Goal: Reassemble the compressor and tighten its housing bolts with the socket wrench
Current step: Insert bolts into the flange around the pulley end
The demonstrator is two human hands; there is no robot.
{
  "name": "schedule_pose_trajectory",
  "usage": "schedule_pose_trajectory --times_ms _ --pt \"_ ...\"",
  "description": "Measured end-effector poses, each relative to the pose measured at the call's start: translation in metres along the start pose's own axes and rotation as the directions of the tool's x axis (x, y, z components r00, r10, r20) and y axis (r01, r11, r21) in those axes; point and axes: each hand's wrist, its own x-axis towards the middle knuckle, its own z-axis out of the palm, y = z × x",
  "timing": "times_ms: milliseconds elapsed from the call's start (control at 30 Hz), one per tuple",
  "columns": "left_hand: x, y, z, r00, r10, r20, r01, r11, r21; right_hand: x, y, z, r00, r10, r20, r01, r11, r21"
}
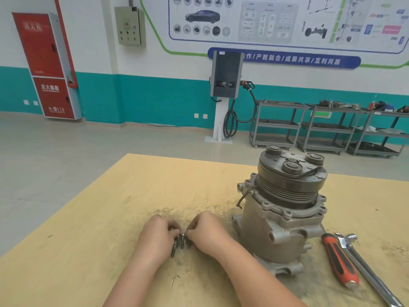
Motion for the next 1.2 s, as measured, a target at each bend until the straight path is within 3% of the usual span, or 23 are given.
schedule_pose_trajectory --times_ms 267,367,433,500,567,633,700,767,967,1100,1200 --pt "0.000 -0.006 0.002 1.000 0.004 0.018 -0.003 0.999 -0.050 -0.020 0.001 -0.001 0.981 -0.079 -0.178 0.086 0.996 0.035" --pt "-0.004 -0.002 0.000 0.999 0.016 0.048 -0.014 0.999 -0.043 -0.052 -0.002 -0.013 0.956 -0.191 -0.222 0.208 0.977 0.053" --pt "-0.009 0.007 -0.005 0.999 0.040 0.018 -0.040 0.999 -0.014 -0.084 0.000 -0.021 0.905 -0.350 -0.241 0.367 0.930 0.030" --pt "-0.021 0.025 -0.014 0.991 0.087 -0.103 -0.104 0.980 -0.169 -0.114 0.007 -0.036 0.789 -0.499 -0.358 0.534 0.846 -0.001" --pt "-0.040 0.049 -0.024 0.988 0.129 -0.087 -0.156 0.824 -0.545 -0.131 0.016 -0.059 0.656 -0.569 -0.496 0.610 0.787 -0.095" --pt "-0.060 0.077 -0.032 0.955 0.273 0.114 -0.080 0.609 -0.789 -0.138 0.023 -0.082 0.568 -0.609 -0.555 0.601 0.767 -0.226" --pt "-0.071 0.099 -0.035 0.893 0.396 0.213 -0.015 0.500 -0.866 -0.139 0.026 -0.098 0.530 -0.645 -0.550 0.578 0.750 -0.322" --pt "-0.073 0.114 -0.036 0.884 0.422 0.200 -0.023 0.466 -0.884 -0.137 0.029 -0.107 0.495 -0.689 -0.530 0.565 0.718 -0.405" --pt "-0.059 0.133 -0.036 0.830 0.548 0.102 -0.184 0.443 -0.878 -0.129 0.038 -0.133 0.408 -0.724 -0.556 0.628 0.665 -0.405" --pt "-0.050 0.142 -0.018 0.904 0.398 -0.157 -0.358 0.501 -0.788 -0.123 0.049 -0.142 0.332 -0.640 -0.693 0.571 0.721 -0.392" --pt "-0.050 0.143 -0.003 0.914 0.340 -0.223 -0.390 0.577 -0.718 -0.116 0.059 -0.138 0.265 -0.619 -0.739 0.528 0.735 -0.426"
